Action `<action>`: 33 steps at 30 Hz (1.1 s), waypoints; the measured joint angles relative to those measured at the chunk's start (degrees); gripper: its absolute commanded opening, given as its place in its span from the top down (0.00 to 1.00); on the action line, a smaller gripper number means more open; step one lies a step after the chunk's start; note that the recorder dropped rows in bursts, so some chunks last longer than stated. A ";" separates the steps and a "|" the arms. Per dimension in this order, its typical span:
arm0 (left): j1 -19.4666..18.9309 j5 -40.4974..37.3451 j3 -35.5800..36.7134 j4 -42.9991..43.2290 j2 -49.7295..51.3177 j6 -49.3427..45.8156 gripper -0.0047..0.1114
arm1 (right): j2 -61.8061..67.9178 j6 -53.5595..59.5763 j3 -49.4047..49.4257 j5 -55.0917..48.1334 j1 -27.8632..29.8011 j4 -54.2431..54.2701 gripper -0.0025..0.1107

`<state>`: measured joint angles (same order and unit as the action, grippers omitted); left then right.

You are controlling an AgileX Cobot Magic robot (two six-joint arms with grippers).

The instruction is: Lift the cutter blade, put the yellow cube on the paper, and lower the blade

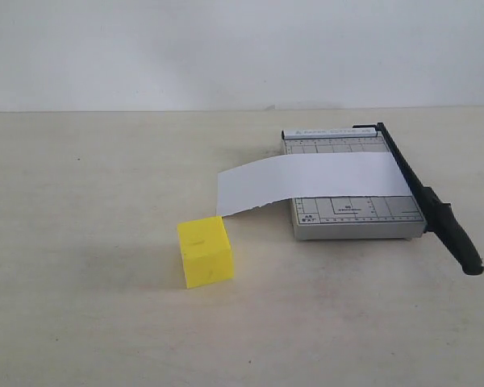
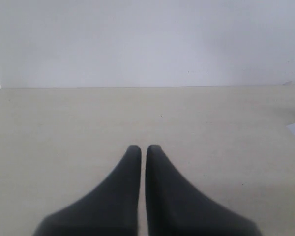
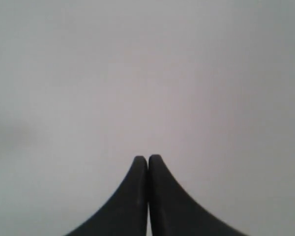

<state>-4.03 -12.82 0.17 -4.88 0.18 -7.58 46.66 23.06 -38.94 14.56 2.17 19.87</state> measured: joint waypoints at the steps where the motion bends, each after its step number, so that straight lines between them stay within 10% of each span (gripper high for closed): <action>1: 0.00 0.00 0.00 0.00 0.00 0.00 0.92 | 4.09 0.23 -4.07 -6.63 0.00 0.08 0.98; 8: 0.00 0.00 0.00 0.00 0.00 0.00 0.92 | 21.10 0.91 -15.36 -43.54 0.00 -1.21 0.97; 13: 0.00 0.00 0.00 0.00 0.00 0.00 0.92 | 23.35 0.91 -15.78 -49.53 0.00 -1.67 0.73; 17: 0.00 0.00 0.00 0.00 0.00 0.00 0.92 | 23.35 0.44 -15.78 -50.18 0.00 -1.67 0.58; 33: 0.00 0.00 0.00 0.00 0.00 0.00 0.92 | 19.23 18.48 5.43 -29.59 0.00 18.92 0.58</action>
<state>-4.03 -12.82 0.17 -4.88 0.18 -7.58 65.89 41.54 -33.51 -15.03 2.17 38.79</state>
